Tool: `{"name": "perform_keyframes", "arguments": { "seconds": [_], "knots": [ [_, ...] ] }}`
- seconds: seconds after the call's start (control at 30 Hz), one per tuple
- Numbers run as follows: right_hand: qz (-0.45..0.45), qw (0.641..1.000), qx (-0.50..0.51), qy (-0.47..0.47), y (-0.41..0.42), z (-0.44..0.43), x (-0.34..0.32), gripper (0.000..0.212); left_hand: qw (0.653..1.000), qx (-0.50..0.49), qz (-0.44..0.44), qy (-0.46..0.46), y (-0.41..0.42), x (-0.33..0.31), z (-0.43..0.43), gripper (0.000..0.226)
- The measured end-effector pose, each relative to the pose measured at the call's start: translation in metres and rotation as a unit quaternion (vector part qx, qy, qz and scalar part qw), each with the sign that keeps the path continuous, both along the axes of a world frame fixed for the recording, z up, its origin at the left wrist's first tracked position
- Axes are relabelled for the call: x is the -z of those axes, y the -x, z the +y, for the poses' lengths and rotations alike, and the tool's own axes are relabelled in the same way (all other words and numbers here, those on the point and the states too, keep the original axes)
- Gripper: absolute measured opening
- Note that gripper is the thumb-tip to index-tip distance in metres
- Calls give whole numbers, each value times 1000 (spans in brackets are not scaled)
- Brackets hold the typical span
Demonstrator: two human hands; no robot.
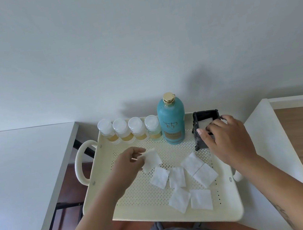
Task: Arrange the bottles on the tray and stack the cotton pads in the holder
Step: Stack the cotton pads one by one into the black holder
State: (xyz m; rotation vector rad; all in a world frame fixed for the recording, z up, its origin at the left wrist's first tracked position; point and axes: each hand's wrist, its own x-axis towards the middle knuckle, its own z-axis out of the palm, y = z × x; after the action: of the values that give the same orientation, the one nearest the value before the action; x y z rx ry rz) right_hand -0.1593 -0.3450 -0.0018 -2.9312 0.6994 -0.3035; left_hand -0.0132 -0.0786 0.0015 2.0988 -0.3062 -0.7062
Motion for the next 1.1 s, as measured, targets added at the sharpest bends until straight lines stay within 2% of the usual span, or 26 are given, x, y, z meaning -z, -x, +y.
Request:
{"name": "perform_keyframes", "arguments": {
  "seconds": [0.2,0.33,0.4,0.5,0.57,0.63,0.77,0.9,1.0,1.1],
  "knots": [
    [-152,987,-30,-46,7,11,-12,30,991,-28,80,102,9,-15,-35,10],
    [-190,965,-16,-183,11,33,-24,29,966,-36,178,184,19,-22,-58,7],
    [-198,939,13,-282,11,39,-28,32,955,-30,210,208,24,-25,-67,6],
    [-202,880,60,-426,9,43,-33,30,945,-19,237,223,31,-28,-79,7],
    [-201,846,77,-487,7,43,-35,18,941,-9,250,229,34,-28,-85,9],
    [-197,835,87,-507,5,40,-38,8,938,3,257,233,37,-27,-89,13],
    [-202,865,94,-451,1,17,-46,4,960,26,207,186,36,-22,-87,22],
    [-154,891,106,-413,-3,-19,-46,5,995,42,77,45,26,-7,-73,14],
    [-116,905,99,-398,-7,-35,-41,7,997,63,-9,-49,21,10,-57,9],
    [-100,910,99,-390,-13,-43,-36,8,993,71,-32,-88,19,25,-44,10]
  ]
}}
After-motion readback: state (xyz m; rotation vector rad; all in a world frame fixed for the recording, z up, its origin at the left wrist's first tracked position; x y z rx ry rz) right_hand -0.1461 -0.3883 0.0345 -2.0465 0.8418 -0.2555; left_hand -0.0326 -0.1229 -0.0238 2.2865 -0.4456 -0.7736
